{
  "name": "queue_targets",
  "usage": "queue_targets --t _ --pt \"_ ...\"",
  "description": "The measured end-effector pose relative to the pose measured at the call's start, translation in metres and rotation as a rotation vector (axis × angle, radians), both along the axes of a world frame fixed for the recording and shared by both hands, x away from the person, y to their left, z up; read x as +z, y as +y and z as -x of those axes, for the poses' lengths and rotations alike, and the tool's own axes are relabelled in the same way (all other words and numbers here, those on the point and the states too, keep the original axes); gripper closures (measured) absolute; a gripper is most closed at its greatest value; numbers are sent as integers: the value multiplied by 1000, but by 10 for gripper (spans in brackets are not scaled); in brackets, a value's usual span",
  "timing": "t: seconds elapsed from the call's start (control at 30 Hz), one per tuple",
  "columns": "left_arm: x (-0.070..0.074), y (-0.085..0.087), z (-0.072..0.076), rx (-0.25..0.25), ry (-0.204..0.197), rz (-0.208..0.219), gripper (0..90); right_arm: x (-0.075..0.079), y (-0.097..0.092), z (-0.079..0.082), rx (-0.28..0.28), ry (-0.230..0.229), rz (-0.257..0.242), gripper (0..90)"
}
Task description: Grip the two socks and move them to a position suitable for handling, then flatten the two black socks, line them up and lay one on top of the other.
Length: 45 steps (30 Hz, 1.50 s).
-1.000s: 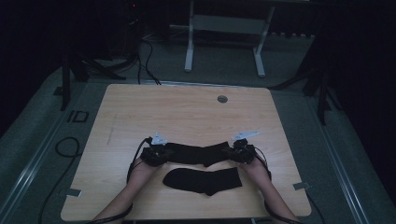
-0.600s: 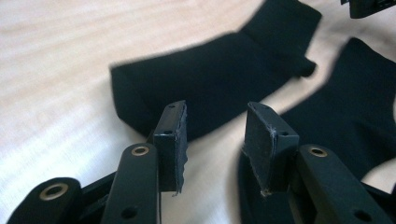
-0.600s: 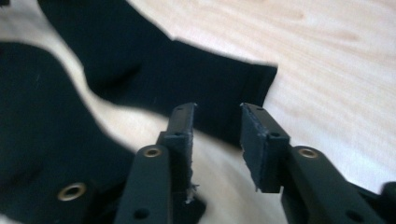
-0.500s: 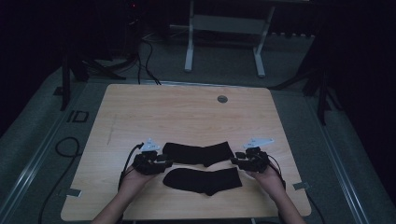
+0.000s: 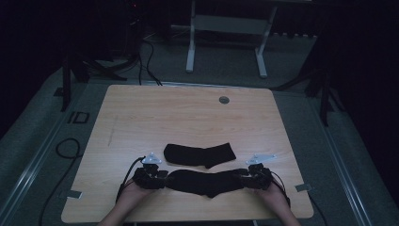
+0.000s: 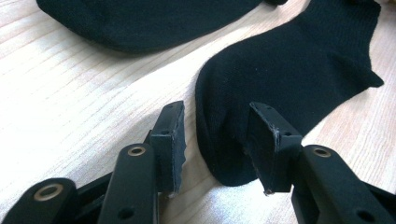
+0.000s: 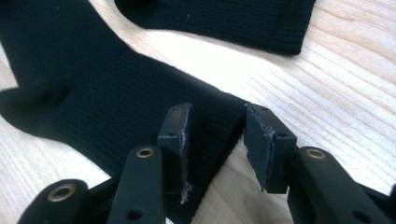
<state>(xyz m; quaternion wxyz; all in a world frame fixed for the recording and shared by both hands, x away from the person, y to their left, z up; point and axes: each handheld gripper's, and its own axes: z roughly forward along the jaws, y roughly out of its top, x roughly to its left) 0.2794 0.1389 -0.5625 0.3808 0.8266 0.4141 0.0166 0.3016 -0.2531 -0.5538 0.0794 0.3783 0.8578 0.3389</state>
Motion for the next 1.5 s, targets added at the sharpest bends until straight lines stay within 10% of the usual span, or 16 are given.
queue_targets --t 0.3,0.83,1.5 --pt "-3 -7 7 -6 -46 -31 828 -1 3 8 -2 -28 22 805" --pt "25 8 10 -1 -91 38 862 35 8 5 36 -105 -24 855" --pt "72 30 -47 73 -136 30 862 81 31 -55 15 -186 -51 855"
